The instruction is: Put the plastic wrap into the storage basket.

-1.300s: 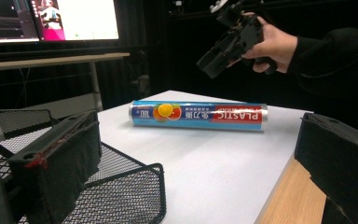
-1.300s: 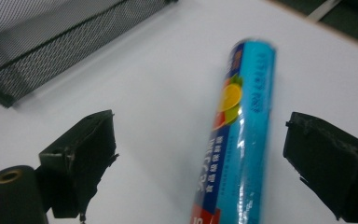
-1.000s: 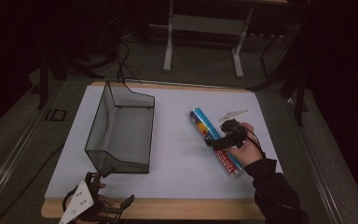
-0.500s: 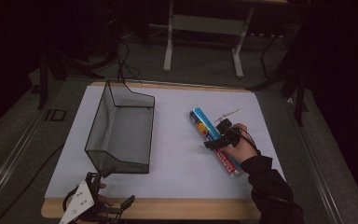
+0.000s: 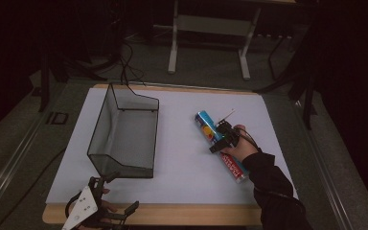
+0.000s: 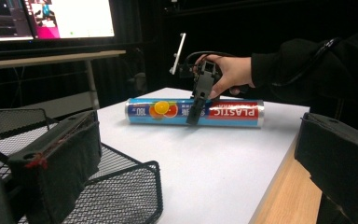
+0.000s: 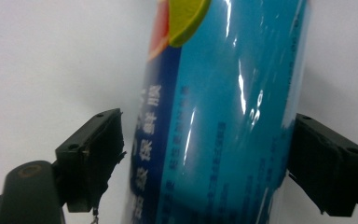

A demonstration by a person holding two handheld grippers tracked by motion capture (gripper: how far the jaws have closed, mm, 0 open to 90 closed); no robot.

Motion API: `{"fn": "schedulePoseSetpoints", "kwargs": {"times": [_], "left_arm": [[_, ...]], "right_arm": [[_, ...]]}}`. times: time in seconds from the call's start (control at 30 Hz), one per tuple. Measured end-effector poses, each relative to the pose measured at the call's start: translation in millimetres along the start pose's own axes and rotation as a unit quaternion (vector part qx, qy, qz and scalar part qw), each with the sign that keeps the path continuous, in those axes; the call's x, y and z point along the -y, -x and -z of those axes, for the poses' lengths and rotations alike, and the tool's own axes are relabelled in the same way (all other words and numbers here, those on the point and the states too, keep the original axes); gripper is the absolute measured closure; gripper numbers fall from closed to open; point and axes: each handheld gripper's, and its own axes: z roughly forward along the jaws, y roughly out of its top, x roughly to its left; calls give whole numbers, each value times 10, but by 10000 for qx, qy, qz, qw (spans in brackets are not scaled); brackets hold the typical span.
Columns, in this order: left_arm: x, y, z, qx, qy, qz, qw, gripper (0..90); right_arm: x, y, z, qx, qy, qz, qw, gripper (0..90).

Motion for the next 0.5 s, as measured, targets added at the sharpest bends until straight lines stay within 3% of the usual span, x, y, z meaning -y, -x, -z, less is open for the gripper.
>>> {"fn": "schedulePoseSetpoints", "kwargs": {"times": [0.17,0.37,0.43,0.5], "left_arm": [[0,5,-2,24,20,10,10000,11],[0,3,-1,32,14,10,10000,11],[0,4,-1,35,9,8,10000,11],[0,7,-3,44,17,13,10000,11]], "right_arm": [[-85,-3,-26,194,-325,-32,9993,209],[-165,-6,-58,219,-702,-13,9973,232],[-201,-28,-113,216,-1049,4,9943,261],[-222,-42,-114,225,-1139,-11,9932,281]]}}
